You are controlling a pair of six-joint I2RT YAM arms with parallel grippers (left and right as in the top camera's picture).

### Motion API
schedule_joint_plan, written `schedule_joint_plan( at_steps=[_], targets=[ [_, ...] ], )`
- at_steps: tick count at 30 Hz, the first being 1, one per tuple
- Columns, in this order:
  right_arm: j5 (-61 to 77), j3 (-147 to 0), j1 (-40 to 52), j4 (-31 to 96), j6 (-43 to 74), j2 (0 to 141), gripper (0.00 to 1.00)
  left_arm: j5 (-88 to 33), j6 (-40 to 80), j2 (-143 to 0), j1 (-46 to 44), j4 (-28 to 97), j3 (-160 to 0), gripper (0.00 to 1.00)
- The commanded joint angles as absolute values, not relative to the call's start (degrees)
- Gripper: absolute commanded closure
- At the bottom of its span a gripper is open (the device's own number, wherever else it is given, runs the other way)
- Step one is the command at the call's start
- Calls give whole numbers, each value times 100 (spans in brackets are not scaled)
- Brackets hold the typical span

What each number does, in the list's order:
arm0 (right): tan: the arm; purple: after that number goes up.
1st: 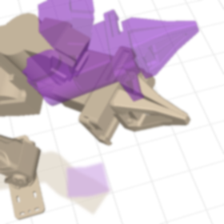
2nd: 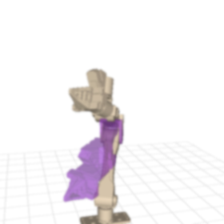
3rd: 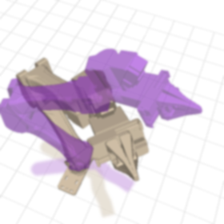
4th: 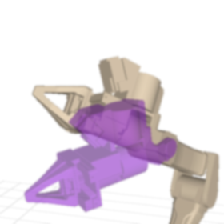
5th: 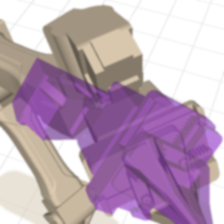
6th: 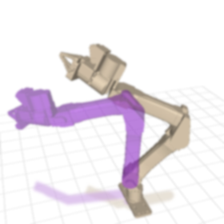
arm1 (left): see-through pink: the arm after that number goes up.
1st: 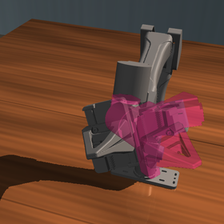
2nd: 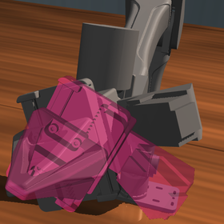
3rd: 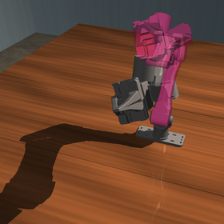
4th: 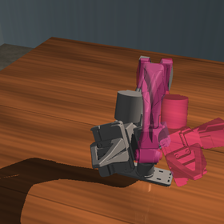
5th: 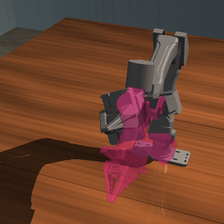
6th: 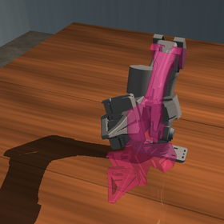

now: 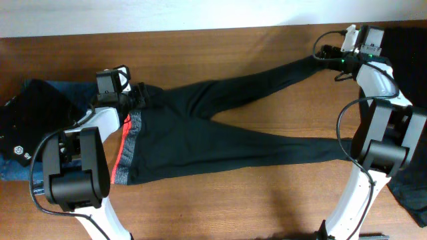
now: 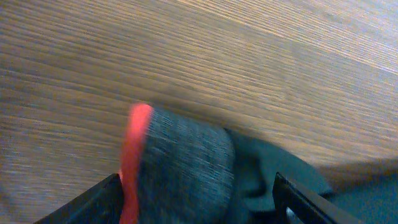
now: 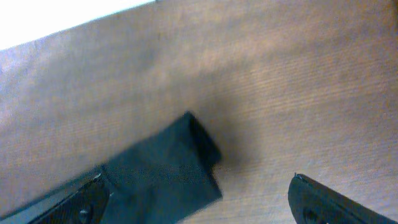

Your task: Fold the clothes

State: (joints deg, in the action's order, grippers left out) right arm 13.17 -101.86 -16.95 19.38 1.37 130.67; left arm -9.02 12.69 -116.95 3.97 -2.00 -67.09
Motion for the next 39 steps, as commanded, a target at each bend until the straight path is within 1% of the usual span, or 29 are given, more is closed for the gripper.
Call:
schedule_joint_plan(
  at_steps=[1, 2, 4, 8, 11, 14, 17, 18, 19, 20, 22, 24, 28, 31, 36, 39],
  targets=[
    [1146, -10189, -1765, 1667, 200, 13242, 4, -569, 1240, -11817, 419, -268, -6757, 24],
    [1175, -10189, -1772, 1581, 200, 13270, 5, -569, 1240, -11817, 416, -298, -6757, 24],
    [1306, -10189, -1776, 1413, 200, 13380, 10, -569, 1240, -11817, 416, -364, -6757, 25],
    [1754, -10189, -1774, 1144, 202, 13655, 13, -574, 1240, -11817, 414, -451, -6757, 25],
    [1809, -10191, -1763, 1007, 204, 13834, 16, -574, 1240, -11817, 412, -432, -6757, 25],
    [1931, -10191, -1765, 954, 202, 13928, 25, -572, 1240, -11817, 412, -434, -6757, 25],
    [1933, -10191, -1763, 934, 200, 13948, 37, -574, 1240, -11817, 412, -429, -6757, 25],
    [1933, -10191, -1765, 915, 200, 13948, 43, -574, 1240, -11817, 412, -432, -6757, 25],
    [1935, -10195, -1765, 913, 202, 13948, 51, -574, 1240, -11817, 412, -432, -6757, 25],
    [1957, -10208, -1765, 921, 207, 13948, 64, -574, 1240, -11817, 412, -429, -6757, 25],
    [1959, -10221, -1772, 974, 292, 13948, 81, -574, 1240, -11817, 412, -427, -6757, 25],
    [1979, -10235, -1780, 1050, 397, 13946, 89, -574, 1240, -11817, 412, -429, -6757, 26],
    [2040, -10368, -1802, 1334, 397, 13944, 93, -574, 1240, -11817, 412, -423, -6757, 26],
    [2038, -10610, -1852, 1782, 395, 13933, 96, -574, 1240, -11817, 412, -427, -6757, 25],
    [1992, -11430, -2045, 3022, 392, 13922, 96, -574, 1238, -11817, 414, -386, -6757, 27],
    [1859, -11959, -2202, 3693, 390, 13922, 96, -572, 1238, -11817, 416, -377, -6757, 32]
  ],
)
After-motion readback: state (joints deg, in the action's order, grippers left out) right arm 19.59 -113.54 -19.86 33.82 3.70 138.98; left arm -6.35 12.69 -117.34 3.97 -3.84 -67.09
